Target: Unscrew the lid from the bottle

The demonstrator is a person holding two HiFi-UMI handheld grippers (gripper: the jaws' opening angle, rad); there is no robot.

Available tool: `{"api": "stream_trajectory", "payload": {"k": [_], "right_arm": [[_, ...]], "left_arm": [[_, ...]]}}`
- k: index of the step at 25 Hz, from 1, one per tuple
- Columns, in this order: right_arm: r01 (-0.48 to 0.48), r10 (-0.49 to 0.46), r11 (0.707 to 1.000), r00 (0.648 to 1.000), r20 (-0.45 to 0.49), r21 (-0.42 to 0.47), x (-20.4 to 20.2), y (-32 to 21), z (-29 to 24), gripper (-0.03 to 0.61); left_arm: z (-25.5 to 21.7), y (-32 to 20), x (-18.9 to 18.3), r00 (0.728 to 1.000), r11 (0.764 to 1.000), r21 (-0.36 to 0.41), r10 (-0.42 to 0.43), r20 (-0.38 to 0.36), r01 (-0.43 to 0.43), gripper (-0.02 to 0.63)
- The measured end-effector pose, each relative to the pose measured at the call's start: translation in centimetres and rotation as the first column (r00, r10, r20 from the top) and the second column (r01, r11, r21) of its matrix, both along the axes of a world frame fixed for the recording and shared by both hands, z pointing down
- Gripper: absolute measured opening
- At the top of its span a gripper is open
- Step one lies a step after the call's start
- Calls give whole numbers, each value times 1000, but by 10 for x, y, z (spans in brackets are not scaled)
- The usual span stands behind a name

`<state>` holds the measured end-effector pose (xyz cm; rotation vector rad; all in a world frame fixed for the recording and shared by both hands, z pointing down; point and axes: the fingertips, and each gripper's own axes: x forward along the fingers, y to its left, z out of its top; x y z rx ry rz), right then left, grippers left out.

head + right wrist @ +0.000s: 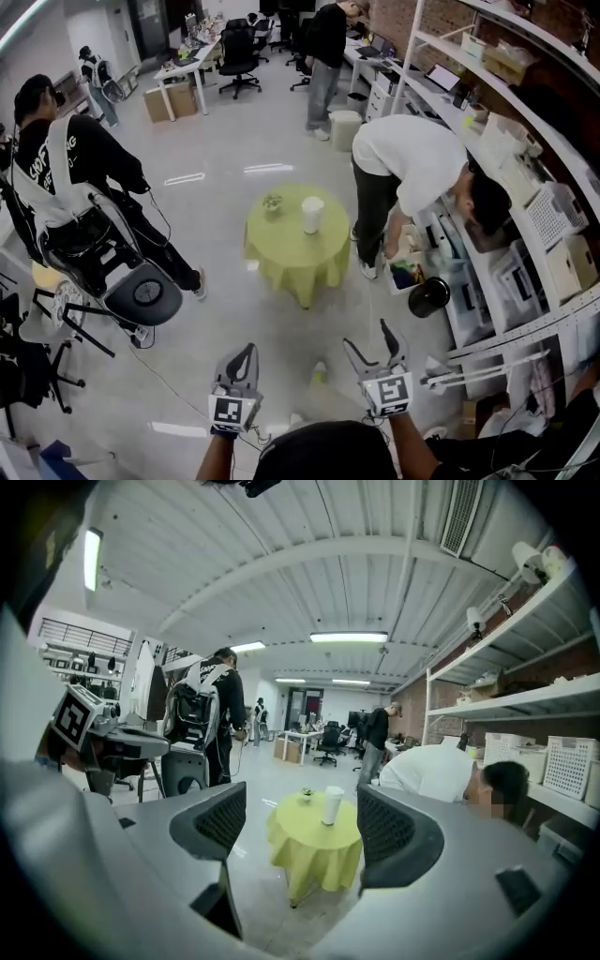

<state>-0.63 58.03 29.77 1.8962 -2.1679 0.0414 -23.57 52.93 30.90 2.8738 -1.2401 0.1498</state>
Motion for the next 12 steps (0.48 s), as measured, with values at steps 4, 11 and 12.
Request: {"api": "stream_trajectory", "payload": {"k": [4,11,12], "right_arm": [[11,-11,1000,1000,-26,6,40,-54,4,351],[37,-38,999,999,35,15,110,-131,-1,336],[51,-52,999,998,26,15,117,-141,0,333]], "left_arm": [[-3,-50,30,999,999,11,-32,18,32,18],[-16,-119,95,996,997,11,-75,38,75,18],[-17,-128,105,996,997,19,-74,42,74,18]]}}
